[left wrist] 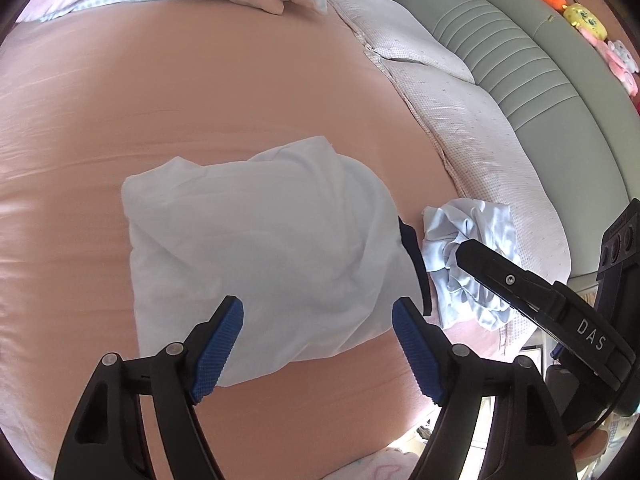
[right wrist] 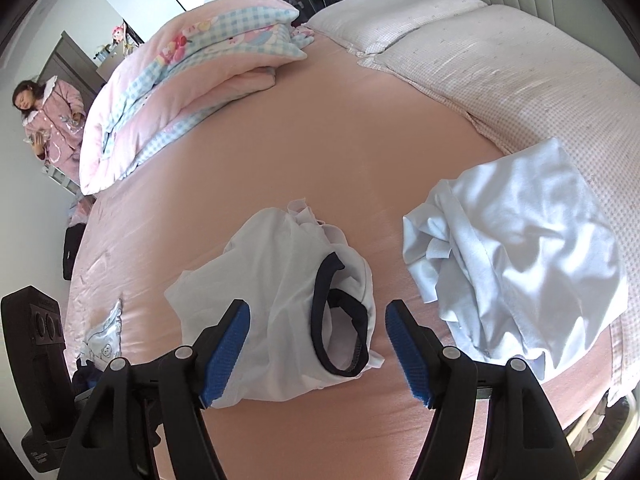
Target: Fold clothes
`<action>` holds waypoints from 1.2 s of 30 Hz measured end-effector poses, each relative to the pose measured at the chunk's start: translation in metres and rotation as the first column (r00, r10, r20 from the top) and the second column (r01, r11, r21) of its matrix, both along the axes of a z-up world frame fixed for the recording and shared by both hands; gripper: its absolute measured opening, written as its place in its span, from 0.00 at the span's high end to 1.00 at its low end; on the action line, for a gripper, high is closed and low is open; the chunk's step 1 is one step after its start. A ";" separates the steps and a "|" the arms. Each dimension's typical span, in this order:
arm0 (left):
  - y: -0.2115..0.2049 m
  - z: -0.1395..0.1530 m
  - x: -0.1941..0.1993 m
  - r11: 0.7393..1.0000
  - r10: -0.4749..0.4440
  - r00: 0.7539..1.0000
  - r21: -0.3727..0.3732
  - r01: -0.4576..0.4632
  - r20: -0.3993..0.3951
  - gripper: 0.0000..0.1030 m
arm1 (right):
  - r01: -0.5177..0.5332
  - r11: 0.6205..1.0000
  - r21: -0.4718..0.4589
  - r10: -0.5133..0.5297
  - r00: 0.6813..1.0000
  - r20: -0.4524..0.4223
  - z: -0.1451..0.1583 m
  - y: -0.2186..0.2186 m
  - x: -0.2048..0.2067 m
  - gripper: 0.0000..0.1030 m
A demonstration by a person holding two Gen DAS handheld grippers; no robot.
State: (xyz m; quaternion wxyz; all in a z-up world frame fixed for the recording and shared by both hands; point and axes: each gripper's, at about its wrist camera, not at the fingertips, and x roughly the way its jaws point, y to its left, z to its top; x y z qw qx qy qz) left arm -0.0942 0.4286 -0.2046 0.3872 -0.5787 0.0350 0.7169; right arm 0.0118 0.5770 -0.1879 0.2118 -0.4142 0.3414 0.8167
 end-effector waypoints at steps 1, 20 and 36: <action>-0.002 0.000 -0.001 1.000 0.003 1.000 -0.001 -0.003 -0.005 0.26 | -0.004 1.000 0.001 0.004 1.000 0.002 0.000 -0.003 -0.001 0.32; -0.069 -0.031 -0.038 0.995 0.067 0.997 -0.070 -0.065 0.037 0.26 | 0.012 0.995 -0.097 -0.007 0.998 0.059 -0.031 -0.024 -0.009 0.27; -0.087 -0.068 -0.039 0.997 0.077 0.989 -0.039 -0.072 0.129 0.26 | 0.072 0.958 -0.279 -0.058 0.997 0.060 -0.077 -0.006 0.003 0.27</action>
